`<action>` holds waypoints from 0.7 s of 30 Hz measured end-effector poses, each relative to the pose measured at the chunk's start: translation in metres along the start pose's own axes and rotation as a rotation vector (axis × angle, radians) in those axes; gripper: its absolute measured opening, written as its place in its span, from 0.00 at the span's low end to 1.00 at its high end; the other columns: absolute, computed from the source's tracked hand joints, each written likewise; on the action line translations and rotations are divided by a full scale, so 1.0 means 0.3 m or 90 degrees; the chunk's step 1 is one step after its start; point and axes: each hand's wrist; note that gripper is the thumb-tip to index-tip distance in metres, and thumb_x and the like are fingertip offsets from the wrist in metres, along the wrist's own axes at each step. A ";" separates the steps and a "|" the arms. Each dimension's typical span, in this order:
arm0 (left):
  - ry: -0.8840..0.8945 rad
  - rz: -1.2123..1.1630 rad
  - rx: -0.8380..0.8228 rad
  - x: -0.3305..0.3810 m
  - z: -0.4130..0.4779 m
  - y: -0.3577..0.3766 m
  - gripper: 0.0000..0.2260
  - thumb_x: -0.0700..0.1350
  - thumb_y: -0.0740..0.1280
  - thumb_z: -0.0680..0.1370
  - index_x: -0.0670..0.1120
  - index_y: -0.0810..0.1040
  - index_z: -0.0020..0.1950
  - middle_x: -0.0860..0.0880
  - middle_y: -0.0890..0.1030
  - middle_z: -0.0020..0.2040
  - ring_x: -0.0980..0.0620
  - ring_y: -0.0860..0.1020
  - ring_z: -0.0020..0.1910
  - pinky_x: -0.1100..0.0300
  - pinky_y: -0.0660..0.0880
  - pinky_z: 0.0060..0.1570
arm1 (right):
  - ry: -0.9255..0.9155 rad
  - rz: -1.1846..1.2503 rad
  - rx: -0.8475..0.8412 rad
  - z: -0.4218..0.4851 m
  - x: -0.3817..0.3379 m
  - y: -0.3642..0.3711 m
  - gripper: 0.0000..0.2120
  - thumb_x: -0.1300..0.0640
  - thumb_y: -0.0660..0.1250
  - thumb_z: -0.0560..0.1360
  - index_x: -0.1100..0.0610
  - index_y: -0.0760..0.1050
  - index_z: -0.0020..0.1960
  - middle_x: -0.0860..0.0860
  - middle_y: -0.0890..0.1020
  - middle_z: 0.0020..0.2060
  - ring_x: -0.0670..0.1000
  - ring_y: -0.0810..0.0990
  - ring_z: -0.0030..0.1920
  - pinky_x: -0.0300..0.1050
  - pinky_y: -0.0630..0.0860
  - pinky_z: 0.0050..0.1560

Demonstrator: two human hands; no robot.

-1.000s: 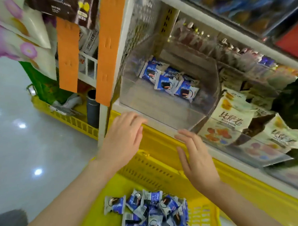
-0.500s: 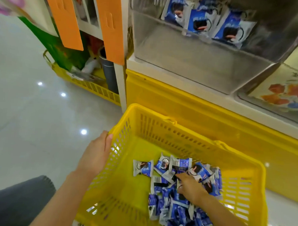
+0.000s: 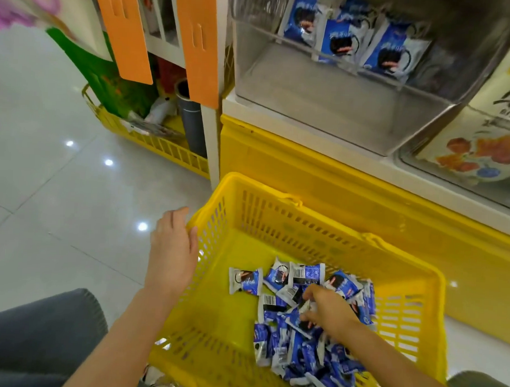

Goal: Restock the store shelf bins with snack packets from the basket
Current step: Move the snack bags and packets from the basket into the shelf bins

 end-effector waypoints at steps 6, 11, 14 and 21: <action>0.098 -0.138 -0.207 0.120 -0.182 0.071 0.15 0.47 0.62 0.79 0.47 0.70 0.65 0.51 0.71 0.61 0.55 0.69 0.58 0.61 0.65 0.59 | -0.155 0.208 0.057 -0.140 -0.134 -0.106 0.12 0.45 0.73 0.68 0.45 0.75 0.49 0.50 0.77 0.38 0.45 0.74 0.38 0.36 0.68 0.38; 0.035 -0.314 -0.564 0.193 -0.318 0.138 0.27 0.64 0.58 0.73 0.52 0.68 0.68 0.54 0.74 0.63 0.56 0.73 0.61 0.64 0.69 0.58 | -0.214 0.382 0.096 -0.266 -0.197 -0.180 0.12 0.46 0.74 0.65 0.49 0.81 0.46 0.42 0.76 0.30 0.39 0.74 0.31 0.32 0.70 0.35; 0.059 -0.358 -0.566 0.211 -0.326 0.140 0.16 0.58 0.65 0.75 0.54 0.74 0.61 0.58 0.79 0.53 0.62 0.77 0.53 0.70 0.71 0.50 | -0.192 0.465 0.088 -0.308 -0.175 -0.203 0.05 0.54 0.74 0.68 0.47 0.81 0.43 0.40 0.81 0.31 0.42 0.79 0.34 0.34 0.75 0.38; 0.022 -0.323 -0.574 0.209 -0.323 0.167 0.22 0.54 0.68 0.74 0.46 0.70 0.63 0.50 0.74 0.63 0.53 0.72 0.63 0.56 0.69 0.64 | -0.069 0.568 0.250 -0.304 -0.049 -0.161 0.04 0.57 0.66 0.77 0.54 0.80 0.46 0.45 0.84 0.40 0.44 0.82 0.43 0.31 0.75 0.42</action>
Point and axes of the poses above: each hand's wrist, its own z-axis towards the middle knuckle, its own y-axis out of the palm, x = y × z
